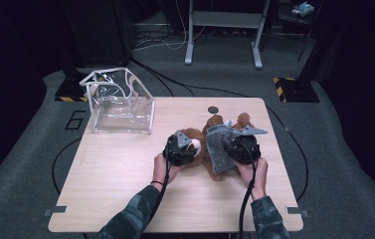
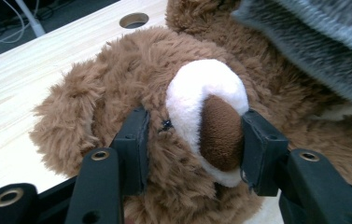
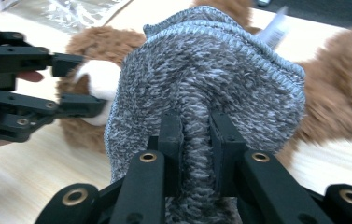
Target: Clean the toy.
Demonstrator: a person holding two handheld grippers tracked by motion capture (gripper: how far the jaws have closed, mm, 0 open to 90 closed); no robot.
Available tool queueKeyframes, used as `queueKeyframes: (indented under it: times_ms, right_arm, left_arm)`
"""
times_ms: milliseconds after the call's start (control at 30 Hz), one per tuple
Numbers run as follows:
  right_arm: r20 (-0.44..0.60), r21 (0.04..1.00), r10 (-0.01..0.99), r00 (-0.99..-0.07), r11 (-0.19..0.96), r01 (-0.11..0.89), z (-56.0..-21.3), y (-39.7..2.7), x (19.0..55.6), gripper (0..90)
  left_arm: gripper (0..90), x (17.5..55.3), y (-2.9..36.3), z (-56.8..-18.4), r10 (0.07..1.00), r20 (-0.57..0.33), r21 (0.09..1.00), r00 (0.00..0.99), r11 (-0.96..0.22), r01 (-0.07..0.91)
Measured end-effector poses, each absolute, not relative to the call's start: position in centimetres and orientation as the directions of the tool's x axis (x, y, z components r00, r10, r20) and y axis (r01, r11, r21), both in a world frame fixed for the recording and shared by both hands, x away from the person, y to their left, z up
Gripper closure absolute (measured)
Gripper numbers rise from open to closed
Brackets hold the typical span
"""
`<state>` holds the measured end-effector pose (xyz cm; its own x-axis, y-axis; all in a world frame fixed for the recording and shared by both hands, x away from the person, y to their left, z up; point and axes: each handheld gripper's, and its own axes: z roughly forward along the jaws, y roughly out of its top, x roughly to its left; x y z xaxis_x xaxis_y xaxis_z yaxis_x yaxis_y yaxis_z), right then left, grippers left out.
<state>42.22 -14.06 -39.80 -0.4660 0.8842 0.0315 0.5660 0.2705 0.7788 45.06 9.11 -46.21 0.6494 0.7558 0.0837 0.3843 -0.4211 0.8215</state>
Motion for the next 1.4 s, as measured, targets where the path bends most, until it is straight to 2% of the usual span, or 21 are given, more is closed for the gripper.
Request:
queueKeyframes:
  times_ms: [167, 467, 633, 800, 1033, 1267, 1400]
  right_arm:
    - [-0.008, 0.779, 0.864, -0.504, 0.321, 0.538, -39.3, -12.3, 42.2, 76.9]
    - [-0.027, 0.775, 0.803, -0.596, 0.393, 0.494, -38.3, -7.9, 43.5, 77.3]
    - [-0.091, 0.707, 0.765, -0.637, 0.5, 0.5, -39.6, -4.9, 45.5, 77.5]
    - [-0.111, 0.652, 0.792, -0.6, 0.513, 0.558, -40.7, -4.3, 47.4, 78.1]
    - [-0.218, 0.623, 0.818, -0.532, 0.537, 0.57, -40.4, -5.3, 49.4, 79.6]
    - [-0.252, 0.617, 0.877, -0.41, 0.472, 0.63, -39.8, -8.3, 50.8, 80.7]
    - [-0.239, 0.644, 0.9, -0.364, 0.428, 0.635, -39.1, -10.1, 50.8, 81.2]
  left_arm:
    - [51.4, 44.6, 10.1, -45.5, 0.742, 0.035, 0.808, 0.67, -0.415, 0.418]
    - [51.0, 43.0, 11.5, -44.5, 0.721, 0.009, 0.785, 0.693, -0.435, 0.442]
    - [50.5, 42.3, 11.8, -45.3, 0.725, 0.01, 0.784, 0.689, -0.433, 0.444]
    - [50.4, 41.9, 11.7, -45.7, 0.725, 0.027, 0.791, 0.688, -0.437, 0.429]
    - [50.2, 41.8, 11.9, -46.0, 0.732, 0.01, 0.798, 0.681, -0.416, 0.435]
    - [49.6, 42.0, 12.0, -45.9, 0.729, 0.0, 0.791, 0.685, -0.42, 0.446]
    - [49.3, 42.2, 12.0, -46.0, 0.728, -0.012, 0.788, 0.685, -0.415, 0.455]
